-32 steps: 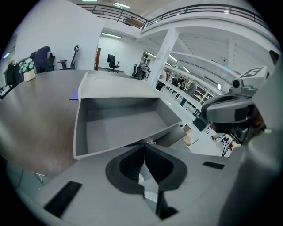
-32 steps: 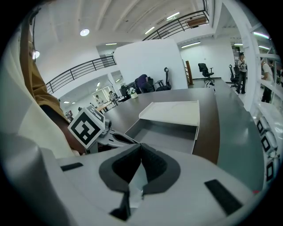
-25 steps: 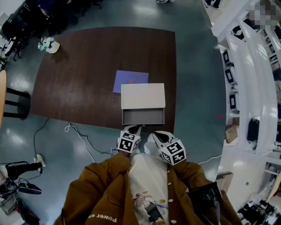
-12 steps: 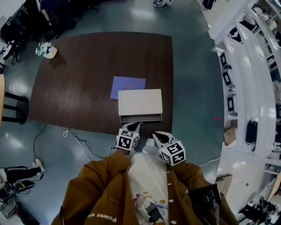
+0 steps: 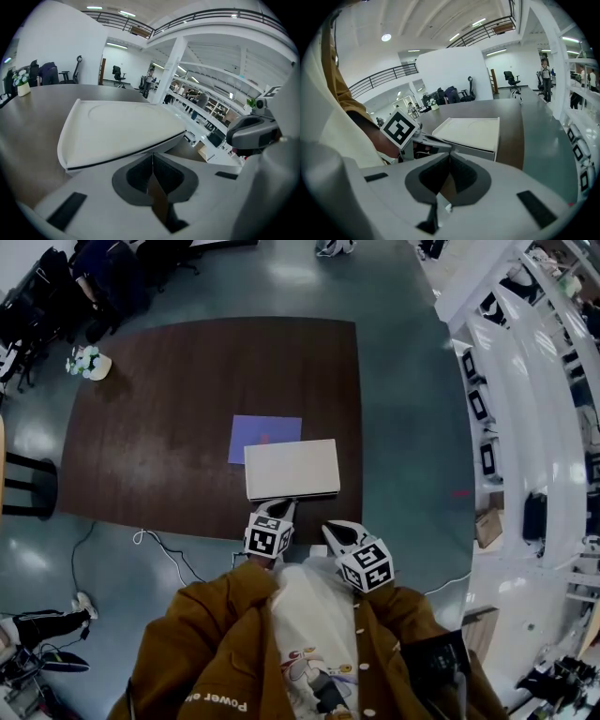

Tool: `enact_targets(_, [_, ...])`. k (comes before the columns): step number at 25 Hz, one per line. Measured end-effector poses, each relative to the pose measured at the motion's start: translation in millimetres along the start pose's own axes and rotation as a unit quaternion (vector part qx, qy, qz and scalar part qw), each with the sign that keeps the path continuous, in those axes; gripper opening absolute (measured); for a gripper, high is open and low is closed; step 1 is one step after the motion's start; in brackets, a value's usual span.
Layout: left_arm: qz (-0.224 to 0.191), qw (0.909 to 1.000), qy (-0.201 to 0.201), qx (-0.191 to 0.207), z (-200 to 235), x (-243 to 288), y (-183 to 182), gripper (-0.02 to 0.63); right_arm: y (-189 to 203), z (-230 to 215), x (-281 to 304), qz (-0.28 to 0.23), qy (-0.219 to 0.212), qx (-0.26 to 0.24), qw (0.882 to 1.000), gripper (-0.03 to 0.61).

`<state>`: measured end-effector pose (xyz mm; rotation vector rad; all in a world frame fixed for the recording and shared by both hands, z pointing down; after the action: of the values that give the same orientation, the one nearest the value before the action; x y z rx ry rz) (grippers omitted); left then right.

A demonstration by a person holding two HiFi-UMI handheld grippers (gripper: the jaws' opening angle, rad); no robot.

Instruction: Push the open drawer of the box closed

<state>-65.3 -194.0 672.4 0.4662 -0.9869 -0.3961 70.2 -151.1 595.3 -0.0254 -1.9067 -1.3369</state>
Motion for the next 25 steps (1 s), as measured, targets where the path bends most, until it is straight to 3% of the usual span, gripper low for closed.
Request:
enact_targets(9, [0.004,0.9998,0.006,-0.018,-2.8,3.2,-1.6,0.011,2.2,-5.8,0.2,0.006,0.003,0.006,1.0,0.008])
enact_targets(14, [0.004,0.9996,0.029,0.004,-18.1,-6.6,0.2,0.011,1.3,-8.0,-1.7,0.003,0.02,0.014,1.0,0.006])
enact_targets(19, [-0.018,0.9986,0.049,0.01,-32.8,-20.5,-10.2,0.006,-2.3,-3.1,-6.5,0.009,0.049,-0.021,0.999,0.006])
enact_targets(25, [-0.031,0.9978,0.057,0.012,-44.7,-37.7,-11.3,0.006,-1.9,6.9,-11.2,0.002,0.05,-0.021,0.999,0.006])
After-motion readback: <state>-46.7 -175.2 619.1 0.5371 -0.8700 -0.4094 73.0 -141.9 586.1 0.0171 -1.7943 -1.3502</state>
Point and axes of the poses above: the fingertips, and each gripper's own axes: x forward along the fingers, z to its left, y out of its underside, the point moved 5 cm from there along -x, backward along the fingers, and after that the axes turned 14 degrees about -x, right-handed, at the moved point
